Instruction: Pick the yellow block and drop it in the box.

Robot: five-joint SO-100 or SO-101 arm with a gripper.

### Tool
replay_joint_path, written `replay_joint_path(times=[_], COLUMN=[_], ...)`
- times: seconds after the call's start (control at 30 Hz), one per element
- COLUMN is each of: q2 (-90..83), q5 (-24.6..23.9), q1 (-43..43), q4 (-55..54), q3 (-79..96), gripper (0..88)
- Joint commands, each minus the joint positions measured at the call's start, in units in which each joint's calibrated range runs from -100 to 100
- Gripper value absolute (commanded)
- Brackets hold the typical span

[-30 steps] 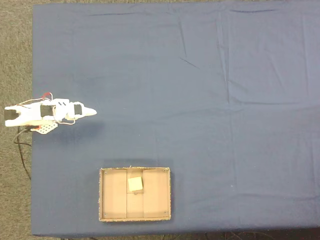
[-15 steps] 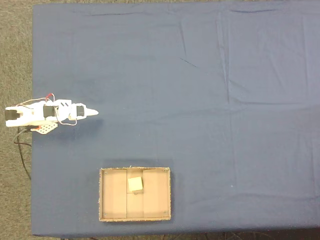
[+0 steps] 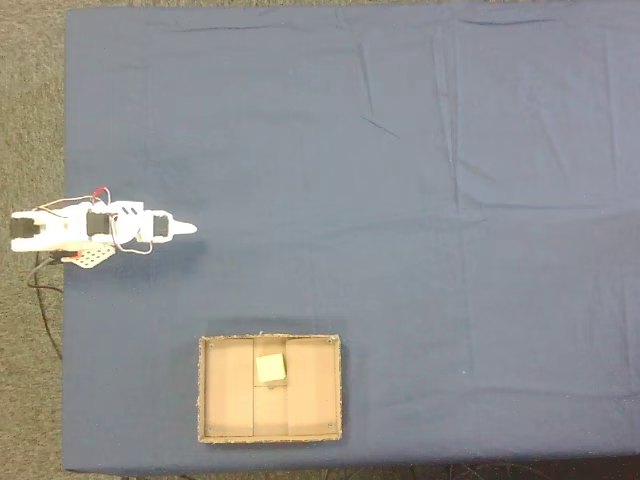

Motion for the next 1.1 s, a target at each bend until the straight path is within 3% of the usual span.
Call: replay_joint_path(times=[0.0,1.07], q2=[-0.28,-0.28], q5=[-1.17,0.73], q1=[1.52,-0.76], q4=[0.19,0.19], q3=[0.89,0.89], gripper=[0.3,0.2])
